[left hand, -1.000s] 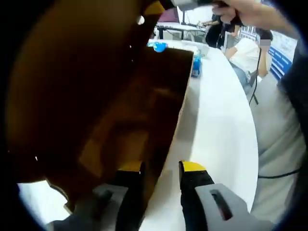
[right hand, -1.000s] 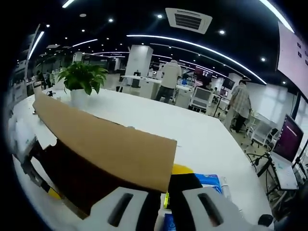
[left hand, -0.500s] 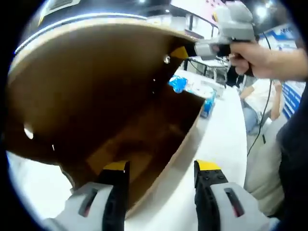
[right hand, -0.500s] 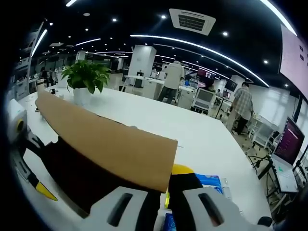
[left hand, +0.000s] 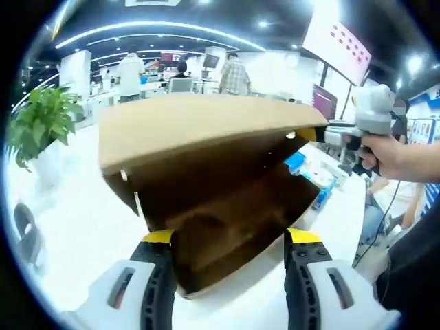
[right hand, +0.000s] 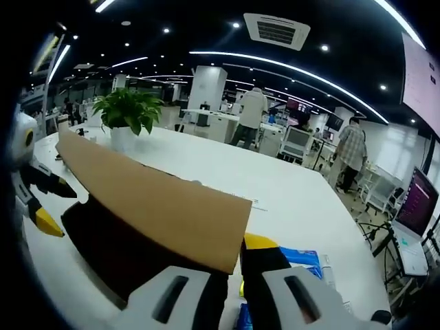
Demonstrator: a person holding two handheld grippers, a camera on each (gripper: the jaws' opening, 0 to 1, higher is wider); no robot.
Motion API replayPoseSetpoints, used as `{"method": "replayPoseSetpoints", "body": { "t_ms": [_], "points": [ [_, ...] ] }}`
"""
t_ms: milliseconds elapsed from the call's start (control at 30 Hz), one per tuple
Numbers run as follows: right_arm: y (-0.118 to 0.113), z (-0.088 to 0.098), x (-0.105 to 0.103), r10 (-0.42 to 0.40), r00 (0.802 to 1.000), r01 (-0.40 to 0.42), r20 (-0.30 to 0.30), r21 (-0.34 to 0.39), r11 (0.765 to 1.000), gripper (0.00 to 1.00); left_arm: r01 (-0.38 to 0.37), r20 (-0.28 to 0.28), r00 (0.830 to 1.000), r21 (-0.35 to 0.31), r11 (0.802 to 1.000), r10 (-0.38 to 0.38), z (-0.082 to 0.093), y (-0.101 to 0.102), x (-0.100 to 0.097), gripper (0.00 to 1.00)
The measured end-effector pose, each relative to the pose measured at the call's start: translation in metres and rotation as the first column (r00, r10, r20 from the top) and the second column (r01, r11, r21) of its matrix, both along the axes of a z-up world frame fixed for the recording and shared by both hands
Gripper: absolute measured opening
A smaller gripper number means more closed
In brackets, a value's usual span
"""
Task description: Operate the shoe box by opening the lid, removing the specified soft item, and placing it in the target area until the item is outside and the box remains undamaged.
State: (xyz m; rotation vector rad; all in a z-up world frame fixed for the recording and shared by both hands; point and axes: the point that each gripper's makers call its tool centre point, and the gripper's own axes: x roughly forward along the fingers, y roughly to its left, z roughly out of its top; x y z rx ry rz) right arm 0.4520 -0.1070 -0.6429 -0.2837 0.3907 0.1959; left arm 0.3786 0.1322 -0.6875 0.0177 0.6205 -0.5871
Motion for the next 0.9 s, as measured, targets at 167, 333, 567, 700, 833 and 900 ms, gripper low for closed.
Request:
{"method": "replayPoseSetpoints", "body": {
  "t_ms": [167, 333, 567, 700, 833, 900],
  "points": [
    [0.000, -0.001, -0.002, 0.002, 1.000, -0.002, -0.001, 0.007, 1.000, 0.01, -0.066, 0.000, 0.998, 0.010, 0.998, 0.066, 0.003, 0.022, 0.007, 0.63],
    [0.001, -0.003, -0.005, 0.012, 1.000, -0.012, -0.017, 0.011, 1.000, 0.03, -0.083, 0.047, 0.996, 0.040, 0.996, 0.081, 0.014, 0.033, 0.014, 0.63],
    [0.005, -0.007, -0.011, 0.028, 0.999, -0.028, -0.029, 0.015, 1.000, 0.09, -0.076, 0.081, 0.994, 0.037, 0.996, 0.072, 0.028, 0.030, 0.019, 0.61],
    [0.007, -0.011, -0.016, 0.036, 0.998, -0.035, -0.041, 0.018, 0.999, 0.12, -0.066, 0.085, 0.994, 0.034, 0.997, 0.063, 0.030, 0.026, 0.018, 0.60],
    [0.008, -0.013, -0.021, 0.036, 0.998, -0.035, -0.047, 0.017, 0.999, 0.13, -0.067, 0.086, 0.994, 0.035, 0.997, 0.064, 0.031, 0.024, 0.016, 0.59],
    [0.008, -0.015, -0.023, 0.036, 0.998, -0.035, -0.049, 0.017, 0.999, 0.14, -0.060, 0.082, 0.995, 0.034, 0.998, 0.057, 0.030, 0.023, 0.016, 0.57]
  ]
}}
